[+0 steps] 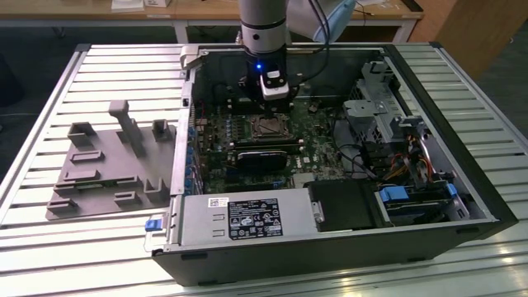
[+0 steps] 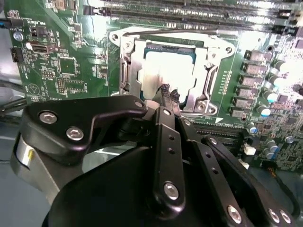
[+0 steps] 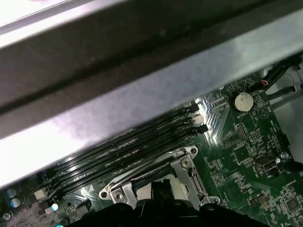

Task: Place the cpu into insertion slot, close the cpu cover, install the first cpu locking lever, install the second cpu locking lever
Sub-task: 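Install the first cpu locking lever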

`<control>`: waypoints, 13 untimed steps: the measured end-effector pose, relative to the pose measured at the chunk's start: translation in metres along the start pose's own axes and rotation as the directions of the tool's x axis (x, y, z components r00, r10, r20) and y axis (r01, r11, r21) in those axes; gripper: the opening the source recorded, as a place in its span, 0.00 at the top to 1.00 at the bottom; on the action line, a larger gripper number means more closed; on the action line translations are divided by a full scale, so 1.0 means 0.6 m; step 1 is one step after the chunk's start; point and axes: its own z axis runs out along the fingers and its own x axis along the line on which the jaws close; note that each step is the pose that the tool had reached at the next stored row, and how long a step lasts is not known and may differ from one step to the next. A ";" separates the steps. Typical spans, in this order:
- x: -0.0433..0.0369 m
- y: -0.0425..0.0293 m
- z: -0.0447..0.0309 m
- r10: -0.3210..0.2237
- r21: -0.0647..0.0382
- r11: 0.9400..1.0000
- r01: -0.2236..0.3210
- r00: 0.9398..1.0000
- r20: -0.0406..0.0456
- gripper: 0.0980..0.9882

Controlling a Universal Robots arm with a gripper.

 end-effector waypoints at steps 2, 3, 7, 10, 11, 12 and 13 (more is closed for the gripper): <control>0.000 0.000 0.001 -0.010 0.010 1.000 0.010 1.000 0.003 1.00; -0.001 0.000 0.001 -0.016 0.016 1.000 0.016 1.000 0.005 1.00; -0.001 0.000 0.003 -0.041 0.038 0.998 0.041 0.999 0.013 1.00; -0.001 -0.001 0.004 -0.061 0.038 0.997 0.061 0.998 0.013 1.00; -0.001 -0.002 0.005 -0.068 0.037 0.997 0.067 0.998 0.013 1.00; -0.001 -0.002 0.005 -0.075 0.036 0.997 0.075 0.997 0.013 1.00; -0.002 -0.003 0.006 -0.082 0.036 0.996 0.081 0.997 0.013 1.00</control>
